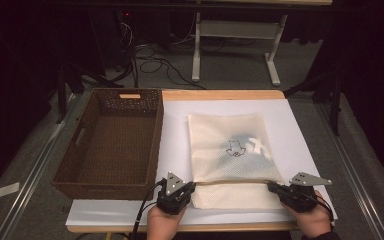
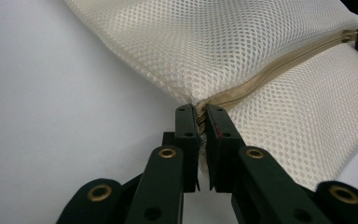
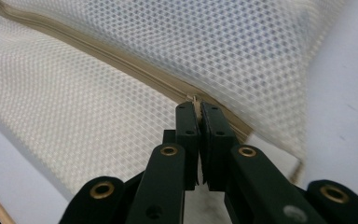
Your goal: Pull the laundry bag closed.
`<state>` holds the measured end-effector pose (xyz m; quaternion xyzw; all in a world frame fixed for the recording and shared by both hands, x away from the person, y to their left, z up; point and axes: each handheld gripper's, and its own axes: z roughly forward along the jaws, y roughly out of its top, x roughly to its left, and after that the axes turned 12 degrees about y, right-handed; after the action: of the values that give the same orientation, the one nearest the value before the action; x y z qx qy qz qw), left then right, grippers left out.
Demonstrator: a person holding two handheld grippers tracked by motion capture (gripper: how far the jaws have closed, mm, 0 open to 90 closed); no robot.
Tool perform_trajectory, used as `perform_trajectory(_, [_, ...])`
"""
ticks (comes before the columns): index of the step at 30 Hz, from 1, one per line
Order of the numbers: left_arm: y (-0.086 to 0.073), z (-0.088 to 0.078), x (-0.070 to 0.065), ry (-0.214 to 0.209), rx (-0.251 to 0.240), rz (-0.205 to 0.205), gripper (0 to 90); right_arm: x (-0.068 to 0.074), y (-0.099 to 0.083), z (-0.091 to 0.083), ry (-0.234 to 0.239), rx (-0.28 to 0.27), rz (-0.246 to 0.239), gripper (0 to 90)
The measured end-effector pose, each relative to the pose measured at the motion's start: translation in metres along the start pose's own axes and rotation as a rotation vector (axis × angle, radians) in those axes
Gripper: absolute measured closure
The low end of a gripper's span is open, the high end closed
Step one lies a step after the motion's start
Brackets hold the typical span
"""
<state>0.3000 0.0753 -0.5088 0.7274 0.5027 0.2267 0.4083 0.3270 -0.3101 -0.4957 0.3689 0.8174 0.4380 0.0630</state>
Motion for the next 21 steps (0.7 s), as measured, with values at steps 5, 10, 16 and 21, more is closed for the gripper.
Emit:
perform_trajectory(5, [0.000,0.001,0.001,0.006,0.006,-0.001,84.3,-0.010,-0.006,-0.011,-0.021,-0.006,0.019,88.0])
perform_trajectory(10, [0.000,0.002,0.003,0.009,0.016,0.000,84.5,-0.016,-0.012,-0.020,-0.031,-0.013,0.034,87.9])
perform_trajectory(16, [-0.001,0.004,0.002,0.015,0.036,0.025,84.3,-0.018,-0.014,-0.020,-0.030,-0.001,0.036,87.8])
perform_trajectory(21, [-0.005,0.007,0.002,0.002,0.049,0.042,74.9,-0.017,-0.015,-0.018,-0.031,0.003,0.035,87.0])
